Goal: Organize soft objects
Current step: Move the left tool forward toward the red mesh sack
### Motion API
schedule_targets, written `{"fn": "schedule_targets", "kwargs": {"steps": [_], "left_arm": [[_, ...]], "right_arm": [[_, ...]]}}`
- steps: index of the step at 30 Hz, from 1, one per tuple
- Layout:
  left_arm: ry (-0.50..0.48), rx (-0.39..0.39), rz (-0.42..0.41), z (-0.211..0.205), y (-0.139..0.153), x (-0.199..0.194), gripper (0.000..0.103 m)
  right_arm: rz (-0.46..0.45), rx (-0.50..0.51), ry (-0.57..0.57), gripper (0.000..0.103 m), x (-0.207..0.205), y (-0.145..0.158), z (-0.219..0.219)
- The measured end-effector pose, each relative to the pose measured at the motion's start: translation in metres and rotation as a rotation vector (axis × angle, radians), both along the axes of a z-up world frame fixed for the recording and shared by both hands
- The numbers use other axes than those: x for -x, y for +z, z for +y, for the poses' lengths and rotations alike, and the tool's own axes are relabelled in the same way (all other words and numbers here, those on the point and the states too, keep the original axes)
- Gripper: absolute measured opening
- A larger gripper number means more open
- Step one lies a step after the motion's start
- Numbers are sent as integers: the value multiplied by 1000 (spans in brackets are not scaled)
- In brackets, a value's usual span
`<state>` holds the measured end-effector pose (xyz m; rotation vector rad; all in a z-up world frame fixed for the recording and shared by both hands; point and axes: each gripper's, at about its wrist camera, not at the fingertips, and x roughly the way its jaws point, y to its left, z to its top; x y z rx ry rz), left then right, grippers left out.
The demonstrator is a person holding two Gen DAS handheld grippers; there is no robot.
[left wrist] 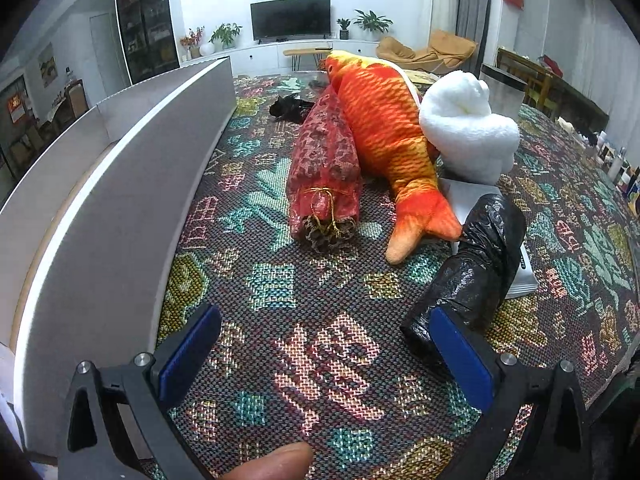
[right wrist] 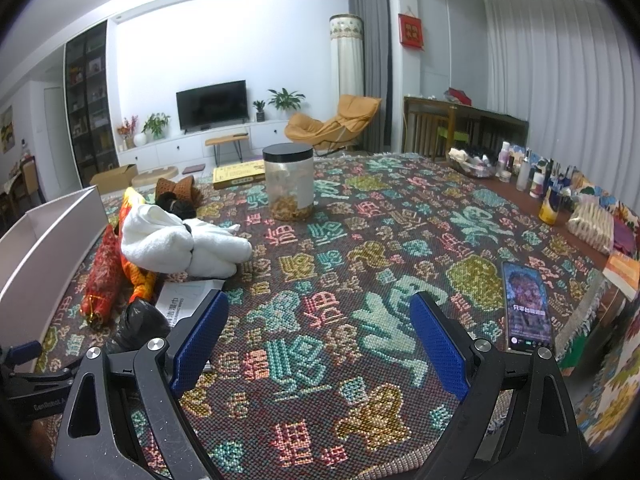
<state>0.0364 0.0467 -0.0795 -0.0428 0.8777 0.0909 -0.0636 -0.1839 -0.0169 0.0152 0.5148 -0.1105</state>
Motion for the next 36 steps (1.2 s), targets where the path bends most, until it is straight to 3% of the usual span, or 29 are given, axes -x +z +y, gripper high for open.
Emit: {"fn": "schedule_targets", "kwargs": {"steps": [27,29,32,36], "left_arm": [[49,-14,27,16,-8,-7,103],[60,-40,46,16,-11,-9,103],[33,-124,140,9,-27,-15,103],[43,-119,130,10,-27,-13,103]], "right_arm": [[5,-21,-1,94,0,0,-4],[5,-22,-1,94,0,0,-5],[5,-22,-1,94,0,0,-5],[7,-26,-1,94,-2,0,-6]]}}
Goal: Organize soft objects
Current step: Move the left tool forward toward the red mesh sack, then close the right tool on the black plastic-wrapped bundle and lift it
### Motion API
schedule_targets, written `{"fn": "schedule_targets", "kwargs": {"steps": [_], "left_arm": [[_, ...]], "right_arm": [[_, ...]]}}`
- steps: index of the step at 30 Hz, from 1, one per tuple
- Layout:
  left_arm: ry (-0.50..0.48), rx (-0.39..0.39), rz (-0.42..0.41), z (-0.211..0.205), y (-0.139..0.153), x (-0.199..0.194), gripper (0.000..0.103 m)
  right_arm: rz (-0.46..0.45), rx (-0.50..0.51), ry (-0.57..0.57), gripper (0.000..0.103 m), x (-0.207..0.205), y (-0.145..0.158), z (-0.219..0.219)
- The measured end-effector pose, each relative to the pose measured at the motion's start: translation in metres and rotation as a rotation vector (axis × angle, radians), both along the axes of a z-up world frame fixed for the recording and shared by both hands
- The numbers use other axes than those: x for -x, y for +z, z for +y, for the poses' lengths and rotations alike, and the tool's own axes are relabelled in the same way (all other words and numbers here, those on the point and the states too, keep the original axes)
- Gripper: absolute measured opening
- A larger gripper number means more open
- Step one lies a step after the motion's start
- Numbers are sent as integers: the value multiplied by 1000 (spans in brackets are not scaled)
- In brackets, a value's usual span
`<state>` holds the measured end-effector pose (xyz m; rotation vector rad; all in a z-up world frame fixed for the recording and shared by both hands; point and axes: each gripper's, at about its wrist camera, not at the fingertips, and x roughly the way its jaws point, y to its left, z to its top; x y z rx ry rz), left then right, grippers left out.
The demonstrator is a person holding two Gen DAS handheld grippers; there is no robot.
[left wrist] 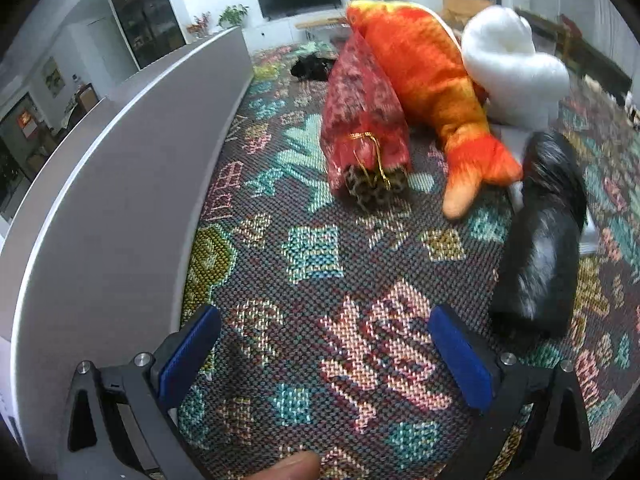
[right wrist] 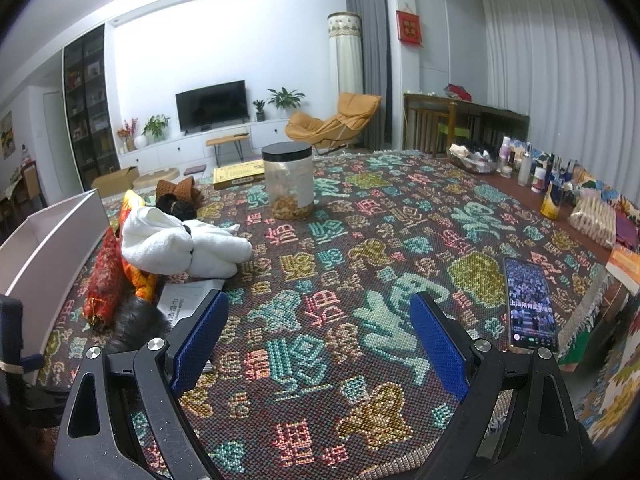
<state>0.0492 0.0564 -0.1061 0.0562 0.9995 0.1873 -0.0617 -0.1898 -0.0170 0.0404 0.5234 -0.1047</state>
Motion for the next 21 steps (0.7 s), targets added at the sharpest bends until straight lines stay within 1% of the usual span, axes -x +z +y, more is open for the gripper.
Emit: {"fn": "schedule_targets", "kwargs": {"steps": [2,4,8,11,21], "left_arm": [[18,51,8,6,-2,0,103],[25,81,12,9,-3,-1,103],[29,99,9,10,-4,0,103],[43,132,19,12,-5,-1,103],[43,137,29,14,-7,-3,103]], "right_arm": [[0,0,0,93,0,0,0],[0,0,0,94,0,0,-2],[3,-4,1,94,1,1,-2],[6,-10,0,94,0,1,-3],[35,-57,8,94,-5,0,-14]]}}
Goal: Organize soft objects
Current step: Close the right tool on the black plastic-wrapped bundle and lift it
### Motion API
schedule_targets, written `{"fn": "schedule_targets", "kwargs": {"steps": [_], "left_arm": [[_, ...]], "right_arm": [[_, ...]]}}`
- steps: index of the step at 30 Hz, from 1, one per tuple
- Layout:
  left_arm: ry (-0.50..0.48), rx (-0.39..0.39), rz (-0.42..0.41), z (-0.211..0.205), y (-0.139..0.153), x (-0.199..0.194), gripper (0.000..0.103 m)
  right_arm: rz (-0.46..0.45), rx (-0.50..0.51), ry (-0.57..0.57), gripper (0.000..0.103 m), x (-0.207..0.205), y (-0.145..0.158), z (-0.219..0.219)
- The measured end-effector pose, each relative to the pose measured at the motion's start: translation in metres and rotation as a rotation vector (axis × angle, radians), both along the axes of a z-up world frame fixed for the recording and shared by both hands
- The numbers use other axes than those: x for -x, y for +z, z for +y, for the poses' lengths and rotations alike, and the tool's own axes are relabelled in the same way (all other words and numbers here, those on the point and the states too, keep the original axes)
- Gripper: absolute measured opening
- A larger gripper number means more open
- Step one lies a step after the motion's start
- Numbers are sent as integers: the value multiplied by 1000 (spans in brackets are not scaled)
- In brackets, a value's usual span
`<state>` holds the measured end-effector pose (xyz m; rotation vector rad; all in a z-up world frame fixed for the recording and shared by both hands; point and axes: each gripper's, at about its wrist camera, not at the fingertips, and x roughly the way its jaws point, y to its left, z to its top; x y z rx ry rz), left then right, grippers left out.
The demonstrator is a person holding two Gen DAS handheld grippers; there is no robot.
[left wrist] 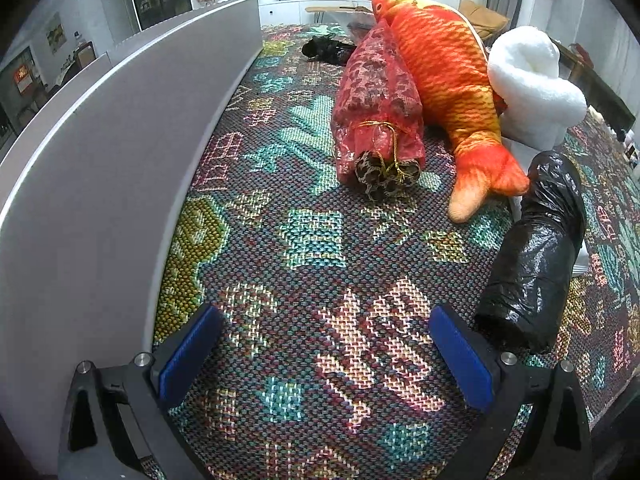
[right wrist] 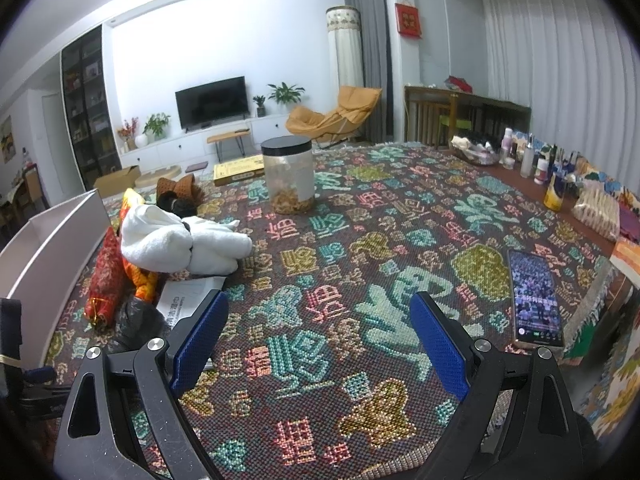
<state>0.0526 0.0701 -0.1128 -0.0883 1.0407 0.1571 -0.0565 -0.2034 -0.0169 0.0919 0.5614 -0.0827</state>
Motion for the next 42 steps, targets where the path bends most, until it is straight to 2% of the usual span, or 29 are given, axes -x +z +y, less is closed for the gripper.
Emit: {"fn": "schedule_targets", "kwargs": {"steps": [5,8,10,12,16,19,21,22,23,25,26,28,30,31,32,33,36,39,41,42], "left_arm": [[-26,7,5,-1,1,2,103],[-69,34,19,-2,3,8,103],[-95,78,0,-1,8,17,103],[-112,95,-24,0,14,27,103],[-161,105,-69,-1,28,47,103],[-206,67,-99,-8,37,63,103],[-232,51,-109,-12,39,72,103],[-237,48,-109,-13,40,72,103],[-240,49,-110,-13,40,74,103],[-243,65,-111,-12,40,76,103],[-241,73,-117,-12,42,77,103],[-235,89,-136,-9,47,75,103],[-222,107,-151,-6,52,70,103],[-211,123,-153,-5,54,64,103],[-198,132,-149,-3,55,56,103],[-180,141,-141,-1,57,47,103],[-119,160,-127,6,61,17,103],[-87,186,-109,13,66,-3,103],[-92,178,-123,15,69,-7,103],[-100,156,-129,15,71,-8,103]], "right_arm": [[39,-58,56,94,-8,-5,-4],[109,-107,199,93,-18,-10,10],[166,-133,311,93,-26,-15,28],[215,-221,422,93,-34,-21,45],[332,-384,508,92,-59,-43,75],[418,-358,531,92,-74,-59,102],[456,-298,535,81,-78,-69,117],[467,-288,549,53,-79,-72,122],[466,-305,570,48,-78,-72,124],[451,-273,548,45,-72,-65,123],[439,-284,538,42,-69,-60,117],[400,-362,527,41,-61,-43,92],[335,-374,515,40,-53,-23,69],[297,-349,499,37,-52,-12,56],[277,-319,480,29,-52,-4,47],[259,-272,449,27,-56,-1,39],[260,-178,350,27,-75,-9,11],[335,-247,293,31,-86,-28,-18],[340,-268,319,53,-85,-31,-19],[329,-260,357,57,-83,-28,-15]]}}
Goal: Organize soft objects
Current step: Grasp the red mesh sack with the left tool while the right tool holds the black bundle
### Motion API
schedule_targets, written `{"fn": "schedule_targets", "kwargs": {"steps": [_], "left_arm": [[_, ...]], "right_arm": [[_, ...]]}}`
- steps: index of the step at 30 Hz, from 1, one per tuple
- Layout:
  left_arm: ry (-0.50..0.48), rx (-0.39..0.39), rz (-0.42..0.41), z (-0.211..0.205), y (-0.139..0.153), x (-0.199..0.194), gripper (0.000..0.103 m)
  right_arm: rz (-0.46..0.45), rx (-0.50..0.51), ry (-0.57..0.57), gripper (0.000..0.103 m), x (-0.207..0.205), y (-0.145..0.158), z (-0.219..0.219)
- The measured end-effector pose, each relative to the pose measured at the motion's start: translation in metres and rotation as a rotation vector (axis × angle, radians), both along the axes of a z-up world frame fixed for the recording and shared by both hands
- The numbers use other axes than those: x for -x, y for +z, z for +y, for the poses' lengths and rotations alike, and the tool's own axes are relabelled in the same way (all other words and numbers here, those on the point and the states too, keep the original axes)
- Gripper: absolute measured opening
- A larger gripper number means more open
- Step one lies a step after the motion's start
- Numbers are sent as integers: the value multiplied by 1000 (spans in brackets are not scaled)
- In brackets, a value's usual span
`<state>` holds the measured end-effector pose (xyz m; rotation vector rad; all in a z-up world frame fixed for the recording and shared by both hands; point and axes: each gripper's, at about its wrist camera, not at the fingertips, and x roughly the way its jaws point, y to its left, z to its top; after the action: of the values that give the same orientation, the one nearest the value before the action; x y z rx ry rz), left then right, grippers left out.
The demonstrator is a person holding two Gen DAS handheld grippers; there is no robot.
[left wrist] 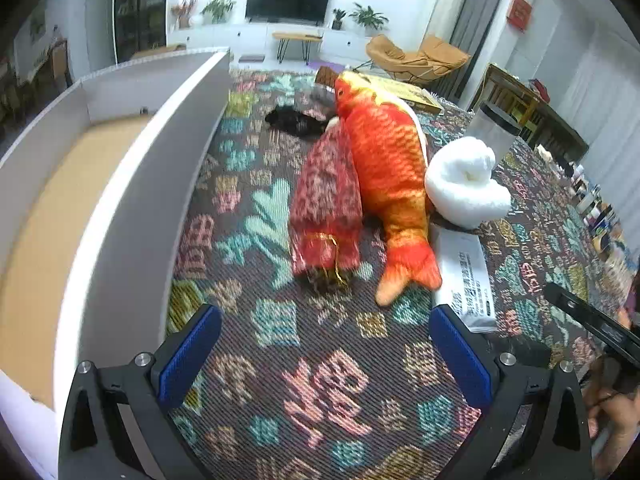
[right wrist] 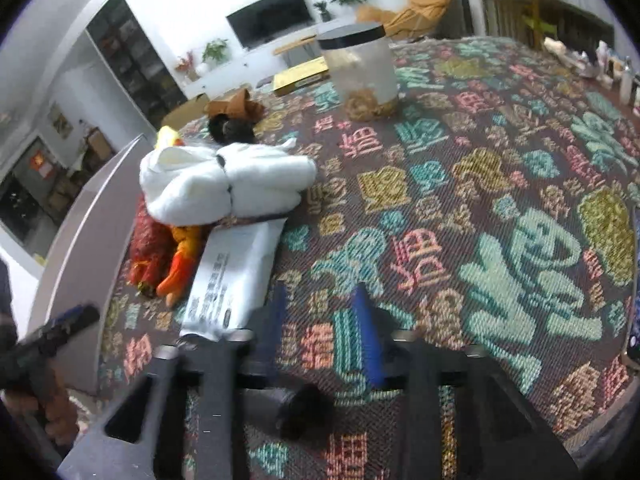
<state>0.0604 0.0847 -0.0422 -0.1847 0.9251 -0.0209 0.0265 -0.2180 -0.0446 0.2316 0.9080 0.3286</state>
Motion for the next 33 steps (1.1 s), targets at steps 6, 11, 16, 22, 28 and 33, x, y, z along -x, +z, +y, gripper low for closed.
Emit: {"fn": "schedule_targets", "kwargs": {"steps": [6,11,16,22,28,33], "left_arm": [[-19,-29,29,4,-1,-25,103],[12,-46,53,2,-8,-61,103],[54,-99,120,-1,-33,-109,103],[53,-81,152,3,-52,-133,94],[-4,-14,138,11,-50,-130,37],[-40,-29,140,14,-44,-115,33]], "right_arm": [[-29,152,565,75,24,18,78],[-50,521,643,60,30,-23,114],[10,369,493,42,11,-10,78],[42,68,197,36,-25,19,-15],[162,-95,-128,46,-94,-22,-81],[247,-73,-63,67,-125,-33,-71]]}}
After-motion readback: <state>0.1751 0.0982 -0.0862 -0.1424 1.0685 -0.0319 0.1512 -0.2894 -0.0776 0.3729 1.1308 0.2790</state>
